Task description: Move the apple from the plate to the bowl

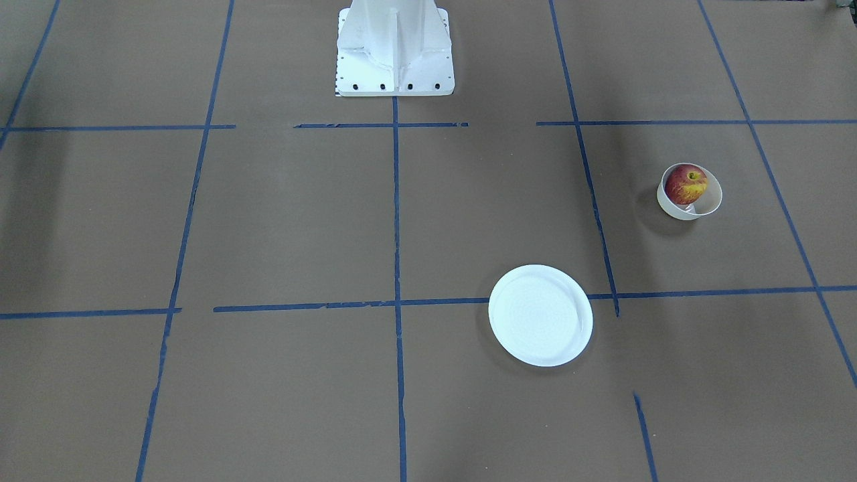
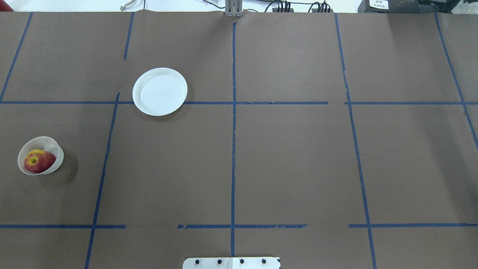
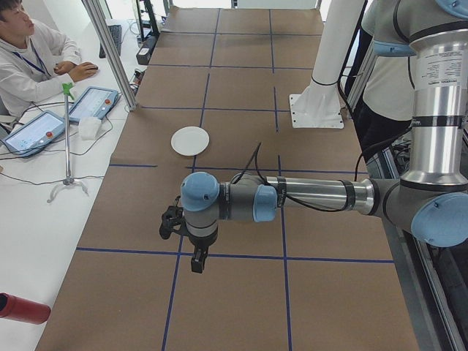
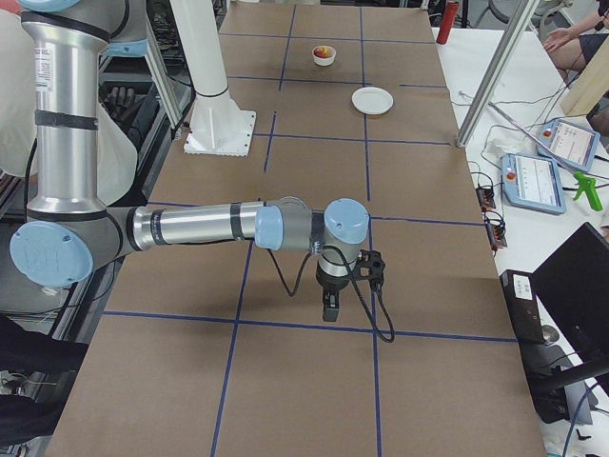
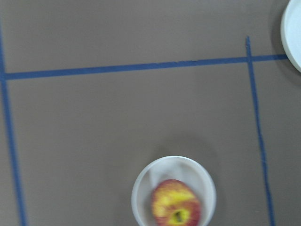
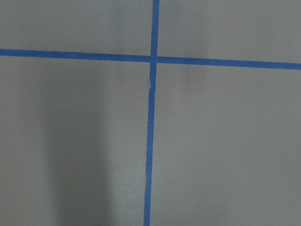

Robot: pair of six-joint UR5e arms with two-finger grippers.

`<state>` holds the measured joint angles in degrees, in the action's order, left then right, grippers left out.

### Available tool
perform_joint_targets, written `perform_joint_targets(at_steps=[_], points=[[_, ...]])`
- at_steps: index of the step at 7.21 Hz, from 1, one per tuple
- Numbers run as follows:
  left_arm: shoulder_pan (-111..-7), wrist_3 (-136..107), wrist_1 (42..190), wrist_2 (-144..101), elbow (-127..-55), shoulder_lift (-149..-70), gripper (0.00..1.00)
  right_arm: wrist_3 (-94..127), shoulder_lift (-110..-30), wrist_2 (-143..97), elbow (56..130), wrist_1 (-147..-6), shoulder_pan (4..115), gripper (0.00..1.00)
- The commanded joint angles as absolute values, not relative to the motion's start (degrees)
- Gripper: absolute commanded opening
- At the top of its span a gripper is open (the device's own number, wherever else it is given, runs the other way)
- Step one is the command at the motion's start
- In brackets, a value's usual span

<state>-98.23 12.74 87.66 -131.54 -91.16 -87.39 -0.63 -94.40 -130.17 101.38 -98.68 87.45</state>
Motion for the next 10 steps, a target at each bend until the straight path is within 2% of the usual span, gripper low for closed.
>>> perform_joint_targets(at_steps=[1,3,10], points=[[-99.58,12.83,84.92,-131.66,-90.0,-88.76,1.0,-0.62,-94.39,-130.17,101.34,-98.7,87.45,1.0],[-99.49,12.74,76.68,-131.57,-89.48,-94.72,1.0,-0.62,-94.39,-130.17,101.34,-98.7,87.45,1.0],[-99.58,13.01,77.25,-131.31,-90.35,-94.83,1.0,-0.62,-94.39,-130.17,101.43,-98.7,87.45,1.0]])
